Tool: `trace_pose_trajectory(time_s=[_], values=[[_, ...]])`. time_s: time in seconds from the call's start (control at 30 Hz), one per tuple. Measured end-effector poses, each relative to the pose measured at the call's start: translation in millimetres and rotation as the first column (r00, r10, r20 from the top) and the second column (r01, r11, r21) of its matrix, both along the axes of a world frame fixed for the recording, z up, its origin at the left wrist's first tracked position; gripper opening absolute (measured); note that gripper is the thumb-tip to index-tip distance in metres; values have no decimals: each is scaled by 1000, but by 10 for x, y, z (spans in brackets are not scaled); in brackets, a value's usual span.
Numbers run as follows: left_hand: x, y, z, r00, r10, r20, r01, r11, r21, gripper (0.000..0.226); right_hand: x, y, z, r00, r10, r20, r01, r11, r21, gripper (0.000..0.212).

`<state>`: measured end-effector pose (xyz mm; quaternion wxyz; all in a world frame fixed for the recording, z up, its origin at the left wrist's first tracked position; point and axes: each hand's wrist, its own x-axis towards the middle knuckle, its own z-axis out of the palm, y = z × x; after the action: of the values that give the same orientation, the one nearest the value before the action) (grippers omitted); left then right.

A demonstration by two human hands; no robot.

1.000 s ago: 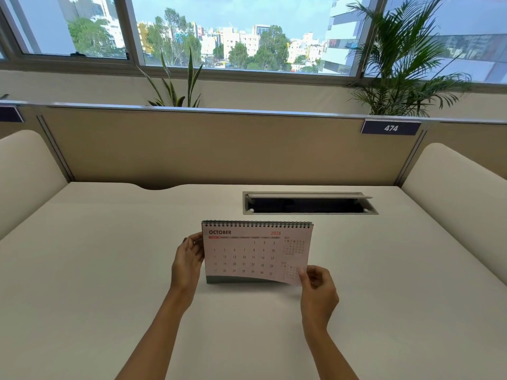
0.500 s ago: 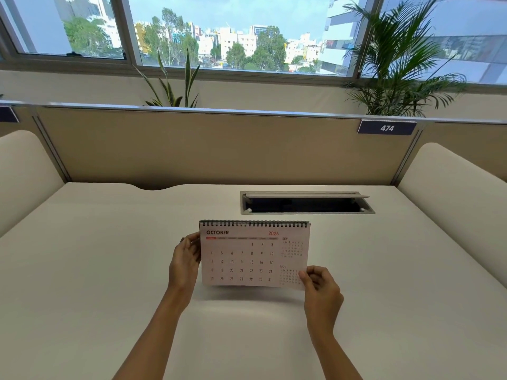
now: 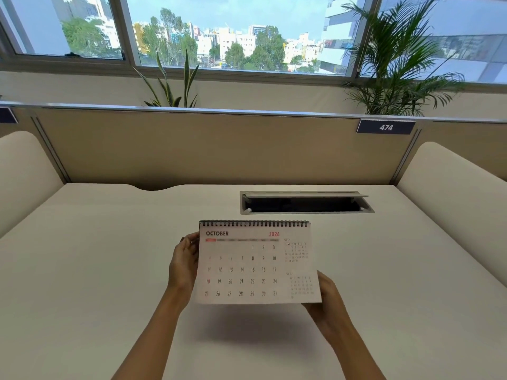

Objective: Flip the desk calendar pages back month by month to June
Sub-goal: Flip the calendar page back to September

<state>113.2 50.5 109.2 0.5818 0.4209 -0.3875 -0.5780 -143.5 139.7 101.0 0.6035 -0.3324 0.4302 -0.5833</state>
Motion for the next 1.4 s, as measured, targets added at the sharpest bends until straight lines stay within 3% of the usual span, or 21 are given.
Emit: trace_pose_trajectory(time_s=[0.1,0.2,0.3,0.37,0.47,0.67,1.4], values=[[24,-1,-8,1000,-12,4,12,1000,7,38,49,-52,132,997,47,-59,-51,996,-74,17],[27,0,-11,999,17,36,-16,1000,-25,27,164,-158,339,999,23,-42,-32,972,-233,34],[32,-9,-6,998,40,47,-36,996,-78,27,290,-300,548,953,-145,-265,64,954,-293,27],[40,-29,-32,1000,8,11,-7,998,-59,37,331,-411,632,844,-262,-467,84,926,-367,26],[41,-53,-47,999,30,-25,-30,1000,9,39,383,-558,701,552,-439,-709,35,862,-506,27],[45,-48,-59,1000,7,-15,-6,999,43,36,427,-682,643,158,-564,-810,-195,787,-586,19],[42,-32,-113,1000,29,-5,-29,1000,-3,38,514,-823,471,6,-561,-827,-163,816,-555,27]])
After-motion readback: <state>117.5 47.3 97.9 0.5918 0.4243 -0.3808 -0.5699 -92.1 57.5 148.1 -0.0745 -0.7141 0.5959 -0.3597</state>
